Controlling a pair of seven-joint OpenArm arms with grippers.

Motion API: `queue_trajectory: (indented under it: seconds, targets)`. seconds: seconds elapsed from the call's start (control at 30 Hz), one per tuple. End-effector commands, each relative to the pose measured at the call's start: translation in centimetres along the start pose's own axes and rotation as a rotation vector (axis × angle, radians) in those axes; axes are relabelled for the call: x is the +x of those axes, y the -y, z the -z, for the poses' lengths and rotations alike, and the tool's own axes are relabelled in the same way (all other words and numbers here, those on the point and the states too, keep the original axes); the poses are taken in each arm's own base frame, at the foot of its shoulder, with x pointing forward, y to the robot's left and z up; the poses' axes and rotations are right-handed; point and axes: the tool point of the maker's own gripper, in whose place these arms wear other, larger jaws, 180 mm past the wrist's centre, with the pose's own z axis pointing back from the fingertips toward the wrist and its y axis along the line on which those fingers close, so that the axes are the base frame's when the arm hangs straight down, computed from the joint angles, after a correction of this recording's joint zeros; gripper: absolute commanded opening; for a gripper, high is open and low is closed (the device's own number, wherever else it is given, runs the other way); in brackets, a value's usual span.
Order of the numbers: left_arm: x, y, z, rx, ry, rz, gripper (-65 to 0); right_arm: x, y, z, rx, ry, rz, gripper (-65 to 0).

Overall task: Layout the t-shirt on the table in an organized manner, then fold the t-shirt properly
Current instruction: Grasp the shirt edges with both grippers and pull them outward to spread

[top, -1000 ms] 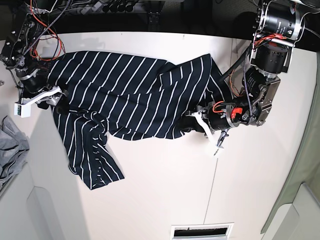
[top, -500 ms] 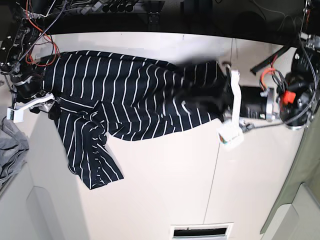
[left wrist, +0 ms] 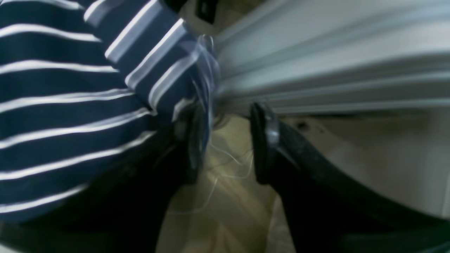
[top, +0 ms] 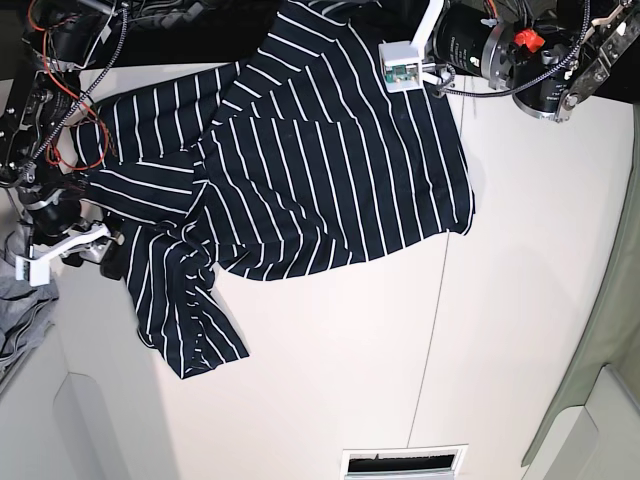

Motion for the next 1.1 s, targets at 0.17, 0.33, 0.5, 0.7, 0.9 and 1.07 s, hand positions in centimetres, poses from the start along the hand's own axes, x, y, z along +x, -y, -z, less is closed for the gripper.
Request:
queue_trajectory:
  seconds: [0.17, 0.33, 0.5, 0.7, 0.9, 1.07]
  targets:
    - [4.1, -5.8, -4.3, 0.241, 0.141, 0.098, -39.2, -1.0, -7.6, 2.1, 0.199, -0.068, -0.199, -19.7]
    - [5.5, -13.7, -8.3, 0.534, 0.254, 0.034, -39.4, -4.5, -9.0, 2.6, 0.188, -0.172, -0.282, -20.0]
    - [1.4, -20.0, -6.6, 0.584, 0.224, -0.201, -39.4, -6.1, -7.8, 2.9, 0.111, -0.224, -0.296, -35.3]
    - [-3.2, -24.8, -4.4, 0.608, 0.18, -0.421, -40.3, -5.4, -6.5, 3.3, 0.061, -0.2, -0.359, -65.0]
    - [-7.5, -28.2, -6.5, 0.714, 0.044, -0.487, -47.4, 0.7, -4.4, 4.0, -0.008, -0.104, -0.439, -65.0]
    - [-7.4, -30.1, -10.3, 0.799, 0.041, -0.485, -47.4, 7.2, 0.3, 3.1, -0.157, -0.037, -0.438, -65.0]
